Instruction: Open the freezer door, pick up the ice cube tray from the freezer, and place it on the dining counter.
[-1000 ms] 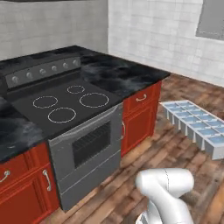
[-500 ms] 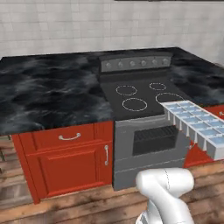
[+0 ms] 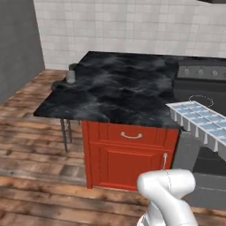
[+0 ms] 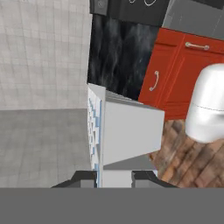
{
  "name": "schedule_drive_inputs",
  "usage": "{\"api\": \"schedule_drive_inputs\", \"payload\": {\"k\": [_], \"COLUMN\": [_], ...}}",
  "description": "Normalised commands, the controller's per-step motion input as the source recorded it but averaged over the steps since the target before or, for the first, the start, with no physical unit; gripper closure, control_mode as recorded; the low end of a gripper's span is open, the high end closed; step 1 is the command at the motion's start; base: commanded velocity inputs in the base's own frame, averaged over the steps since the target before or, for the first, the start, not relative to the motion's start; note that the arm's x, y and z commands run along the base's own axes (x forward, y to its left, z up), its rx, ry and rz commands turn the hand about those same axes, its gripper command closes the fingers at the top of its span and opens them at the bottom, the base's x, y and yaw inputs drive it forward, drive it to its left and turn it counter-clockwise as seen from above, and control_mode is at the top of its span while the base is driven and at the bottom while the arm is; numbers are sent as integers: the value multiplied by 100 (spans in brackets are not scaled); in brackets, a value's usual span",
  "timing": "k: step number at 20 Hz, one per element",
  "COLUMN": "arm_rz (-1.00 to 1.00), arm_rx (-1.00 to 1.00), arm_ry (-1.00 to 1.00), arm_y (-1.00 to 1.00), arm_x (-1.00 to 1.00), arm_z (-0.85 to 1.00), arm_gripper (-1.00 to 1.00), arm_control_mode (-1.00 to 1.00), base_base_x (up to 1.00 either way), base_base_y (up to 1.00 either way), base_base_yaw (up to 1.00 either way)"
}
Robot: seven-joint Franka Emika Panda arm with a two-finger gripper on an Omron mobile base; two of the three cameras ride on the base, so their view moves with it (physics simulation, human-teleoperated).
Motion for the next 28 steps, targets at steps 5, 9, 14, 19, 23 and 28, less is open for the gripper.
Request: {"api": "schedule_drive_inputs", "payload": {"k": [5, 9, 14, 19, 23, 28], "arm_rz": [0, 0, 0, 0, 0, 0], "arm_rx": [0, 0, 0, 0, 0, 0], "arm_ry": [0, 0, 0, 0, 0, 0], "arm_y": [0, 0, 0, 0, 0, 0], "arm_x": [0, 0, 0, 0, 0, 0], "arm_z": [0, 0, 0, 0, 0, 0], "arm_gripper": [100, 100, 100, 100, 100, 100], "arm_control_mode": [100, 100, 100, 100, 100, 100], "base_base_x": [67, 58, 53, 43, 41, 38], "base_base_y": [100, 100, 98, 89, 80, 85], "base_base_yaw": [10, -1, -14, -35, -51, -61]}}
